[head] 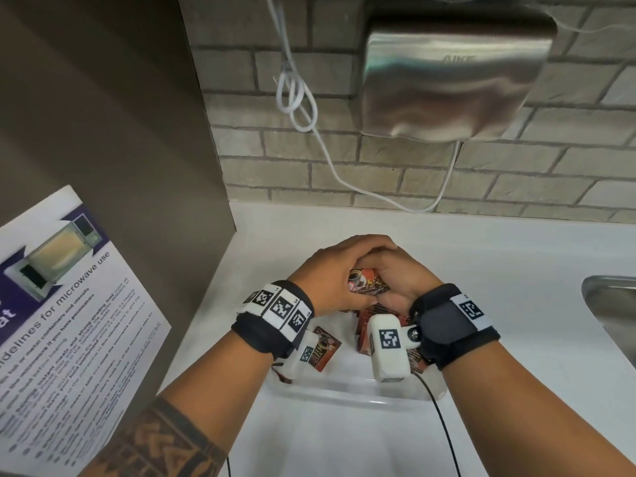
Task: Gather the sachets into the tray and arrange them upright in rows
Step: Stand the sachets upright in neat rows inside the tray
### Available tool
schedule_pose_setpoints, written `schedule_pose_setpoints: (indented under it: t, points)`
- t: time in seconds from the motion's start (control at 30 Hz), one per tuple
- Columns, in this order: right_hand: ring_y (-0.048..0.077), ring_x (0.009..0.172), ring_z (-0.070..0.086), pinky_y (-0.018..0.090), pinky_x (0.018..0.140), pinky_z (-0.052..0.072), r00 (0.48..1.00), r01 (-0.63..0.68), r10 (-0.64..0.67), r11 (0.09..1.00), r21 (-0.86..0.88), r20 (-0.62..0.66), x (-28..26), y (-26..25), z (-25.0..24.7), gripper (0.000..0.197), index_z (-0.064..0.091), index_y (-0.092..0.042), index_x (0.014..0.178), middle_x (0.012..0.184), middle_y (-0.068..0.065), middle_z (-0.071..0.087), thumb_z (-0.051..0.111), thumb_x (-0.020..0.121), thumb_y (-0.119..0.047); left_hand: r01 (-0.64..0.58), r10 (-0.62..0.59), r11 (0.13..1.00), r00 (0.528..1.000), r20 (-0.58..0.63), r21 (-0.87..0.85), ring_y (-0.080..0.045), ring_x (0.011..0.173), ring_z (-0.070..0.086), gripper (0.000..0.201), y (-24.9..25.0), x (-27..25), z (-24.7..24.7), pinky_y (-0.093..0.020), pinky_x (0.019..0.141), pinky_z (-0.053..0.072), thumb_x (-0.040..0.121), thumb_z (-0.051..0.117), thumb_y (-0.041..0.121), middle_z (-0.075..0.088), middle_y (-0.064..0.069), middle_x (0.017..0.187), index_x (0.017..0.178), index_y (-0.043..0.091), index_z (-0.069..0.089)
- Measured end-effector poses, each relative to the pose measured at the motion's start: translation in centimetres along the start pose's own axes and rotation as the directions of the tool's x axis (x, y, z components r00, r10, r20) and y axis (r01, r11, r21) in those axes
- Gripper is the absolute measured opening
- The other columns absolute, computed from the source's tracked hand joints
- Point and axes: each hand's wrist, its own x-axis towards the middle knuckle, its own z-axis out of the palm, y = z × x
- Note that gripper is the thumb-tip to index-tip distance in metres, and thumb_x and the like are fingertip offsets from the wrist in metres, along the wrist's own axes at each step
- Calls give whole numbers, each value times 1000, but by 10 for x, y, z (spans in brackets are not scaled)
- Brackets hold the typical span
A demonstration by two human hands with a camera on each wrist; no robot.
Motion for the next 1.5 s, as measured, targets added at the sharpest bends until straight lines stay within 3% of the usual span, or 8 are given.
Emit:
schedule_pose_setpoints:
  t: [0.27,0.37,0.5,0.63,0.8,0.97,1.13,1.5]
  points:
    - [24,91,71,38,72,58,994,-41,11,962,-271,-112,-9,4,9,10,68,-7,98,96,13,73,60,92,-8,29,-21,990,998,-64,136,-13,118,55,80,-12,0,2,-39,96,51,70,86,15,56,11,136,138,36,49]
    - [19,87,70,31,70,55,964,77,-211,801,-593,-160,-14,3,10,7,71,-12,91,92,7,75,64,92,-13,55,-42,979,997,-71,198,-16,121,53,85,-13,0,3,-41,99,50,69,84,11,54,8,141,143,33,47]
    - [24,91,74,40,83,59,949,150,-273,829,-538,-155,-18,5,1,13,75,-12,101,93,5,78,72,91,-19,145,-171,972,976,-133,-186,-4,128,47,118,-15,-1,-8,-21,96,50,59,97,27,39,14,150,152,40,26]
    - [20,102,72,33,89,55,959,233,-282,853,-467,-35,-25,5,-1,19,73,-11,110,105,5,77,70,93,-18,252,-435,547,900,-14,-798,-10,128,50,137,-13,-1,-16,-34,96,49,39,95,61,46,9,142,153,37,24]
    - [16,106,69,24,76,57,934,311,-358,822,-477,-7,-25,12,16,21,67,-13,117,110,2,74,64,96,-15,273,-293,216,934,205,-937,-30,109,63,63,-5,-6,-6,-50,82,58,86,72,20,61,-13,125,146,22,50]
    - [21,121,42,37,99,42,869,174,-491,418,-892,-61,-15,20,5,57,54,-35,134,121,-1,46,68,83,-57,215,-283,276,950,135,-937,-22,90,71,45,-6,-8,-10,-40,71,60,98,58,16,67,-10,124,143,16,53]
    - [10,91,57,20,76,45,792,335,-606,525,-782,-67,-25,1,4,37,57,-32,123,105,-2,59,72,89,-38,227,-401,438,915,37,-870,-16,79,65,31,-13,-11,-9,-26,53,55,93,67,27,69,0,92,123,19,65]
    - [22,68,66,46,81,56,903,289,-430,610,-738,-2,-11,-24,-5,15,72,-20,91,73,6,73,83,81,-16,259,-296,419,945,139,-870,-14,90,67,61,-21,-15,-2,-29,62,60,85,70,-7,72,4,106,130,27,45]
